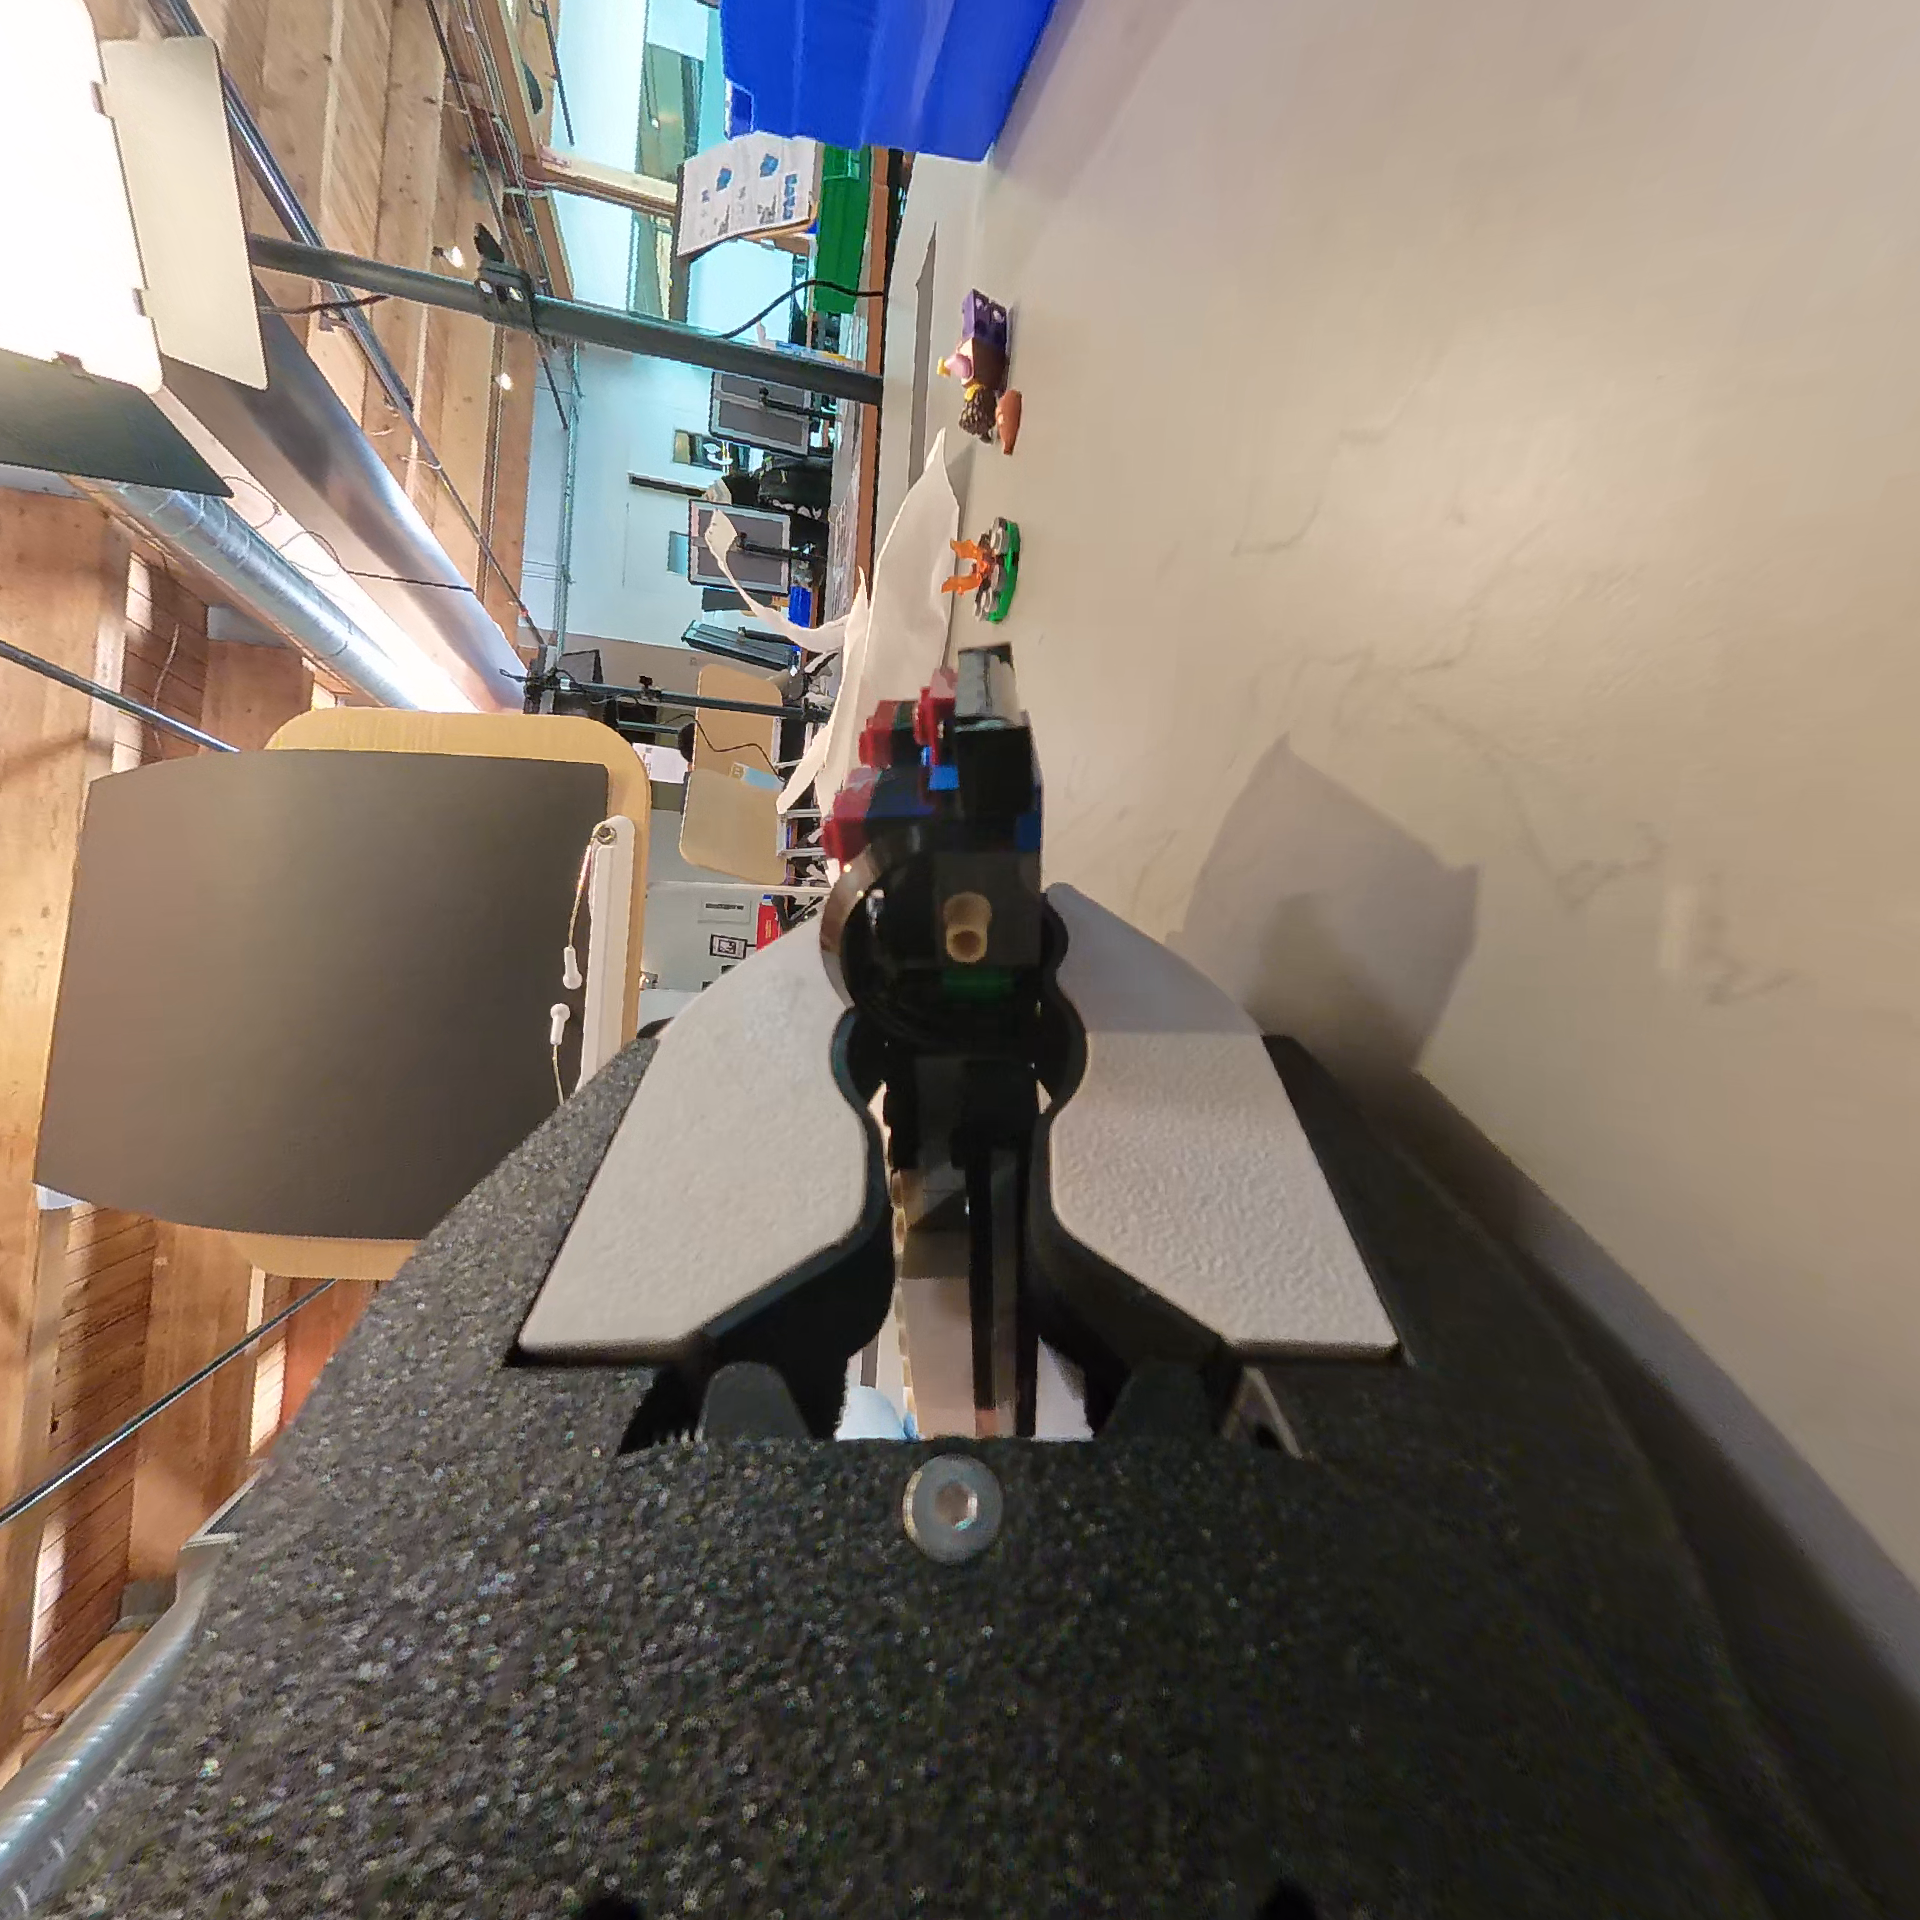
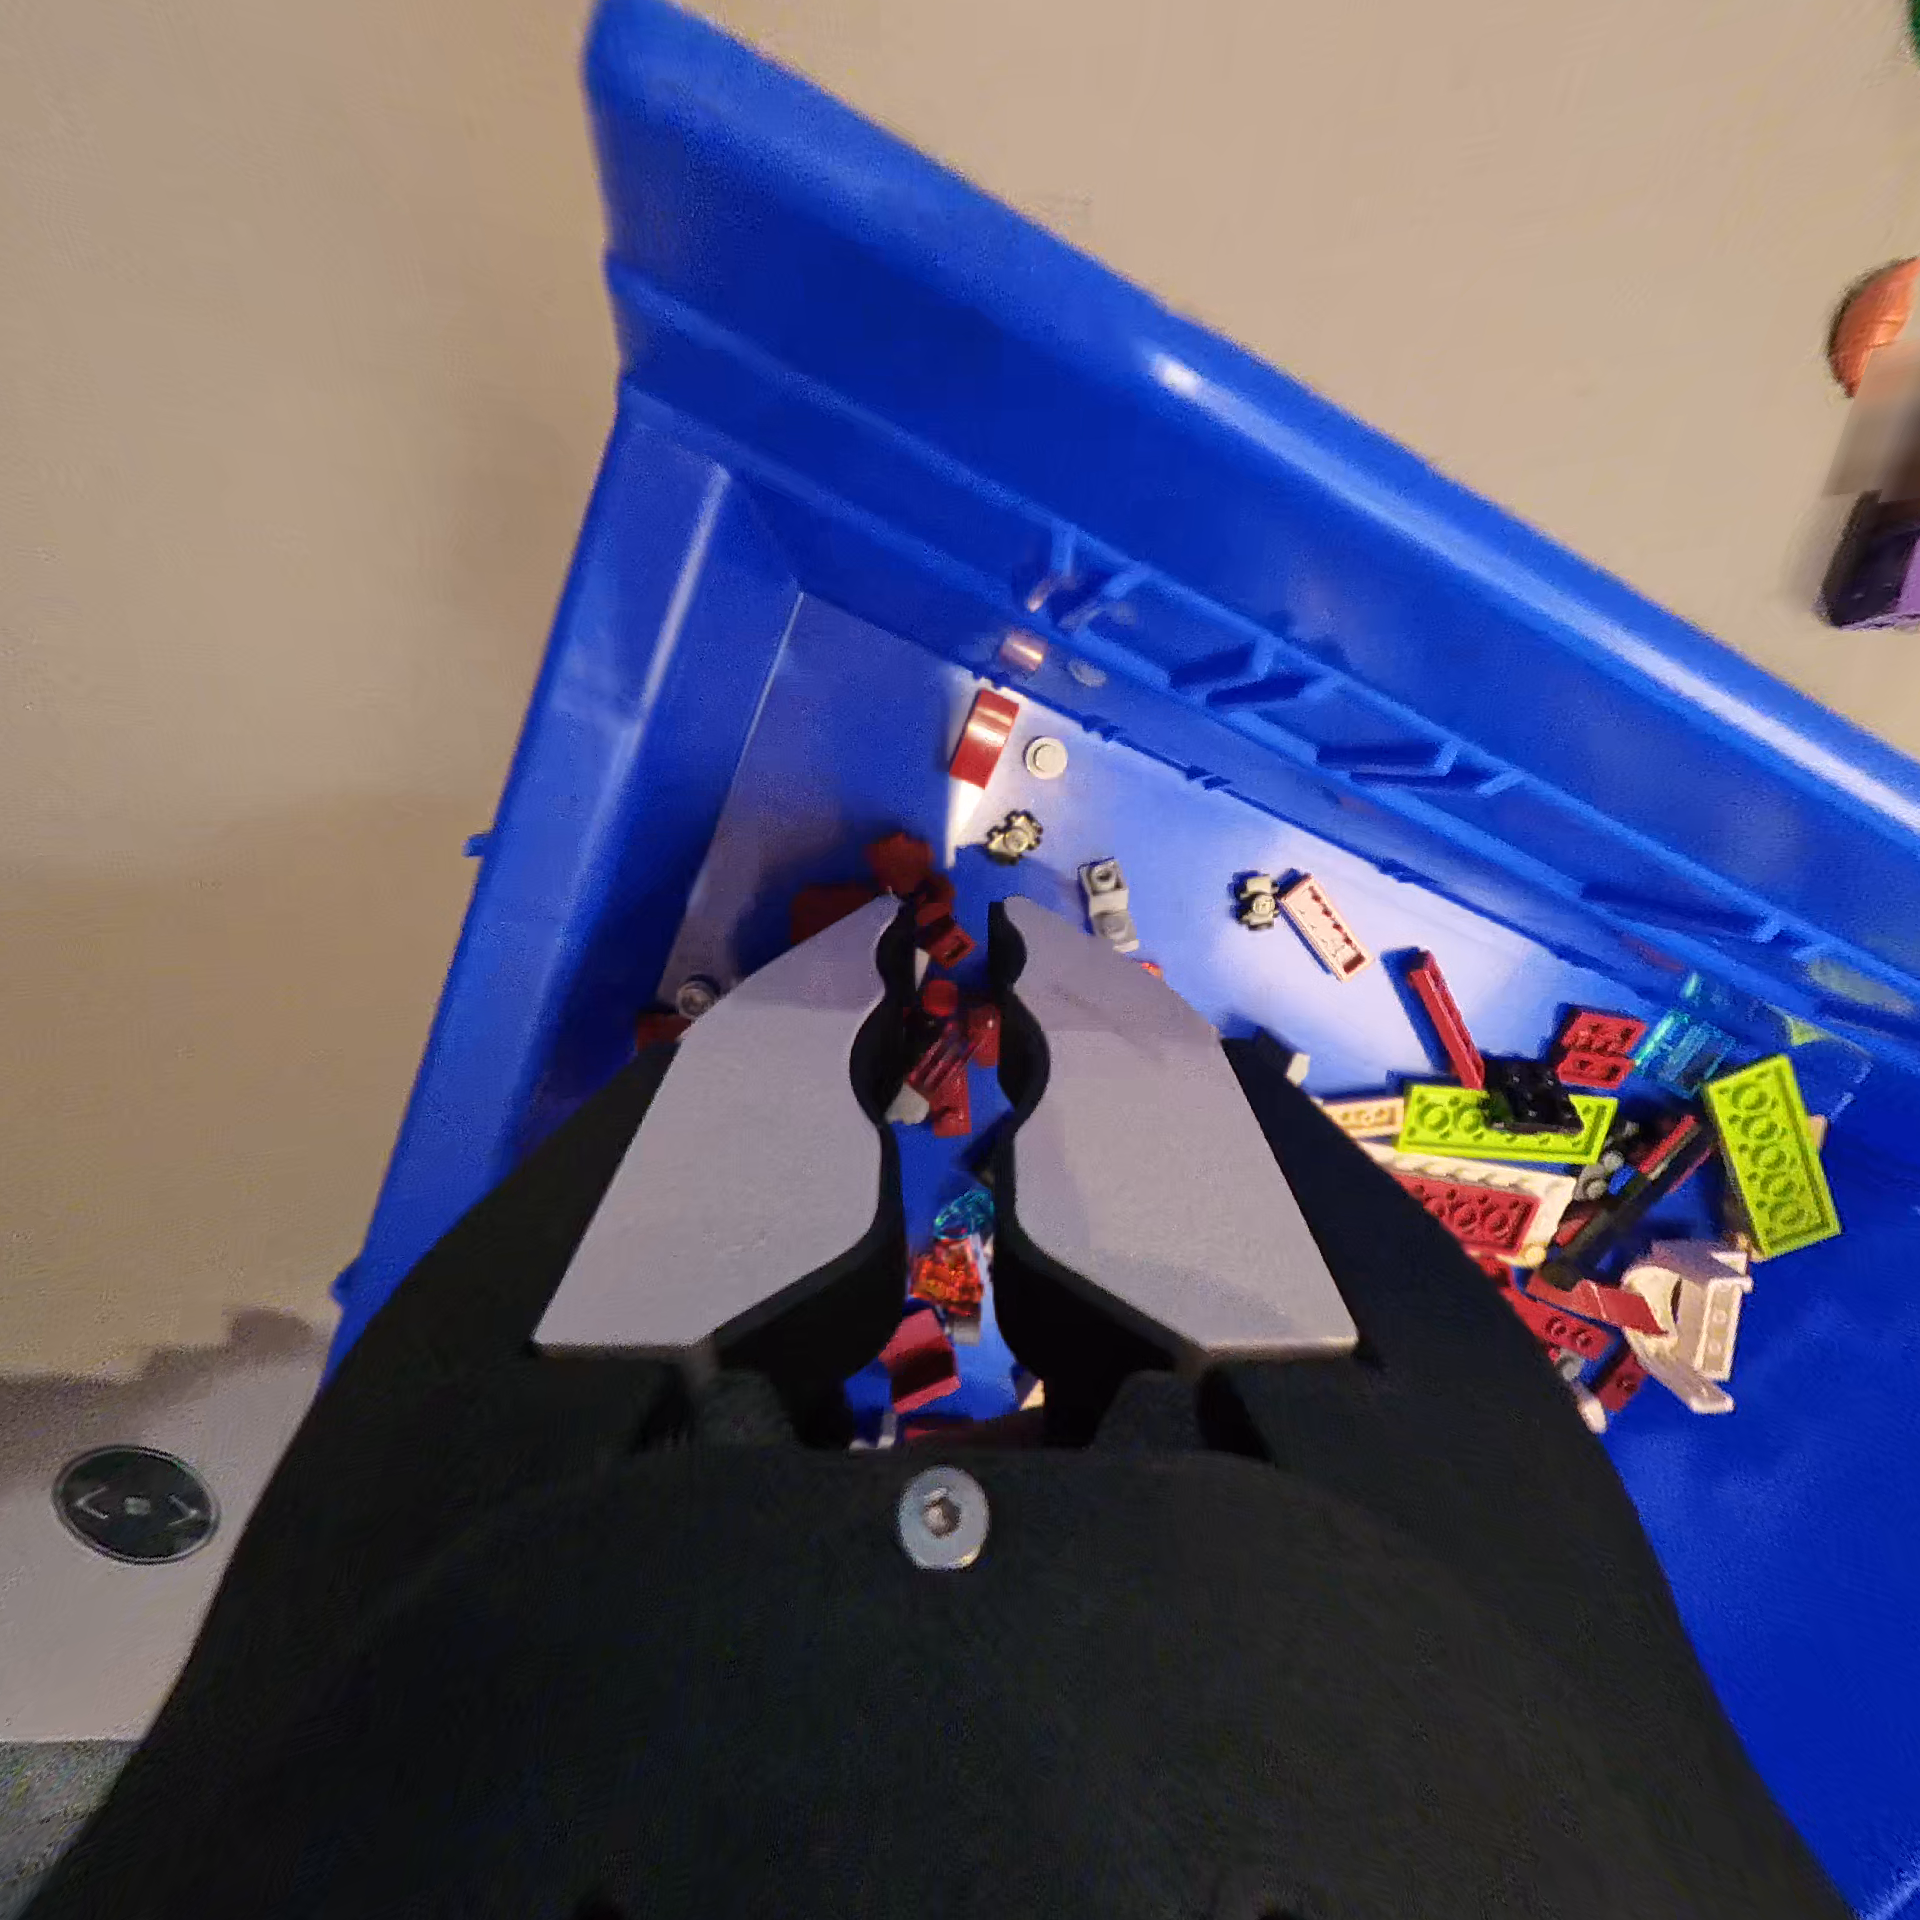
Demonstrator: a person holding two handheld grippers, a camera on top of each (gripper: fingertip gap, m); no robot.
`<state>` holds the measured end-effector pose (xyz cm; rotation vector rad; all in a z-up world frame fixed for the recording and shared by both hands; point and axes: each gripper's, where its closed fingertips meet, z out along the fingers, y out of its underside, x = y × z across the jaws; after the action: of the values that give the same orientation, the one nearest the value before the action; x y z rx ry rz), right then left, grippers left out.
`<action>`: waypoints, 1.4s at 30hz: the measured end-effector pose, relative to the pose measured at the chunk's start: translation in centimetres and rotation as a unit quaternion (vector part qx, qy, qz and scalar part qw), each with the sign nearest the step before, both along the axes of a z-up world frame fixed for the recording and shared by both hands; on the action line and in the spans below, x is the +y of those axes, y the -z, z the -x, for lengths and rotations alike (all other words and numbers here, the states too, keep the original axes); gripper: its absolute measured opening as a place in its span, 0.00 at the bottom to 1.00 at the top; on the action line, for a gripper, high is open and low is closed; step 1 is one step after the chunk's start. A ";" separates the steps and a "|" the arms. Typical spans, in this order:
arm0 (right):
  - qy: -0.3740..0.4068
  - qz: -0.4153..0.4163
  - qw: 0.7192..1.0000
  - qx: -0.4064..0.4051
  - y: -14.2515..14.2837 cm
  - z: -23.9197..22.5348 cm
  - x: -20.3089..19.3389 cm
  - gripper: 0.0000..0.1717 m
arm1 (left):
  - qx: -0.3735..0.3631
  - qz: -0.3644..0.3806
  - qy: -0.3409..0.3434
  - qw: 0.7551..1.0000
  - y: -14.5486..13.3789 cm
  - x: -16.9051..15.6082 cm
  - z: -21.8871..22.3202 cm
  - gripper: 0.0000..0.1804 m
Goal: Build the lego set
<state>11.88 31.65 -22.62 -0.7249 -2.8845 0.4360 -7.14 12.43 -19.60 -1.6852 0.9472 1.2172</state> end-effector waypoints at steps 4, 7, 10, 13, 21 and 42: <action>-0.009 0.010 1.000 -0.028 0.6 -0.1 0.0 0.06 | -0.003 0.000 0.000 1.000 0.0 0.0 0.0 0.14; -0.008 0.020 0.999 -0.036 0.8 0.0 -0.1 0.05 | -0.004 0.001 0.001 1.000 0.1 0.2 0.0 0.14; -0.006 0.029 0.998 -0.054 1.0 -0.3 -0.2 0.05 | -0.007 0.000 0.002 1.000 0.0 0.2 -0.1 0.14; -0.005 0.028 0.997 -0.065 1.3 -0.4 -0.3 0.05 | -0.009 0.000 0.003 1.000 0.0 0.2 -0.1 0.14; 0.007 0.001 1.000 -0.023 0.2 0.0 0.1 0.04 | -0.011 -0.004 0.002 1.000 -0.3 0.0 -0.2 0.14; 0.110 0.052 0.986 0.113 1.6 -5.0 -13.6 0.06 | 0.004 -0.001 -0.001 1.000 -0.2 0.0 -0.3 0.15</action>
<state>16.92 18.03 -24.18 -0.9333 -2.5526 0.5992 -6.88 12.40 -19.41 -1.6817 0.9471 1.2267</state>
